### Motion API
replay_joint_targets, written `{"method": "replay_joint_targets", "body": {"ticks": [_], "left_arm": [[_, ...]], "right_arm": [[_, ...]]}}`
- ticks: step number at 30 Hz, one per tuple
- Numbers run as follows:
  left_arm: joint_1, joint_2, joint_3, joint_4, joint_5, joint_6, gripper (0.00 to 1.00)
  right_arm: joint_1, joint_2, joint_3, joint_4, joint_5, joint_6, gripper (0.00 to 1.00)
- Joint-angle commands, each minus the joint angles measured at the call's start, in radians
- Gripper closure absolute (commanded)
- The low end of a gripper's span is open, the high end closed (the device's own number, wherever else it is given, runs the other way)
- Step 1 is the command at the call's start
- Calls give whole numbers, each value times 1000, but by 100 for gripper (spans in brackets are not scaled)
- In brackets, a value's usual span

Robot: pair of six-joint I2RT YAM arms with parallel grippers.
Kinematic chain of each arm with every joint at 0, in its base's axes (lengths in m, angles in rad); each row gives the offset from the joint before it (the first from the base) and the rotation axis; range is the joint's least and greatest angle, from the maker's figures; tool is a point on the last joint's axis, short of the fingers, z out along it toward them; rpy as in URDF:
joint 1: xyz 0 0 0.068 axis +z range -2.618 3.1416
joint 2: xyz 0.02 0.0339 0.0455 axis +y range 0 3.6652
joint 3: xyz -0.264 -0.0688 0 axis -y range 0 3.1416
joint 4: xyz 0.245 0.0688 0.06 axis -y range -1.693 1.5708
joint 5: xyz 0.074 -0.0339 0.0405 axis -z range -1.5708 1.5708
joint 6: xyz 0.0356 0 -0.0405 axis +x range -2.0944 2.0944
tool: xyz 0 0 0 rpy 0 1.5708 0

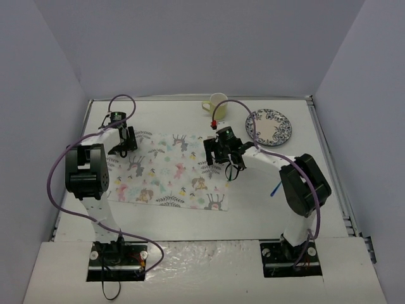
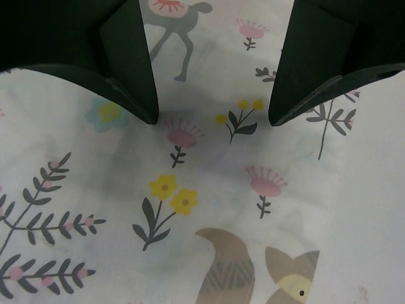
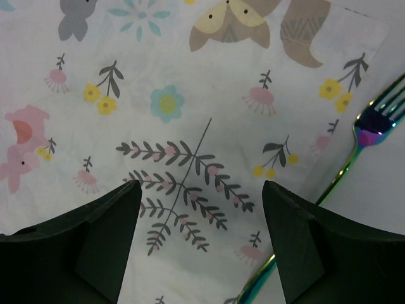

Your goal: Set the dinner table for one person

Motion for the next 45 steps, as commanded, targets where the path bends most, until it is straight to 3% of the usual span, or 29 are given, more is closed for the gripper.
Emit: {"method": "replay_joint_targets", "body": {"ticks": [1,5,10,14,18,34,45], "left_arm": [[15,5,10,5,-37,21,39],[20,26,4,-4,-52,21,48],[33,56,17,-52,-84,21,57],[37,67,22,-78,-106,14,65],[47,64,10,-102,-124,14,71],[112,-62,-171,-189,-222,-9,71],[240,-211,-271,-242,-195,-82,71]], "right_arm": [[-3,74,86,91,10,10,27],[-3,160,98,95,22,16,31],[-3,185,62,105,70,54,44],[2,186,32,103,70,80,74],[20,182,-2,90,65,96,94],[221,140,-136,67,-88,213,94],[255,86,-174,52,-34,214,88]]}}
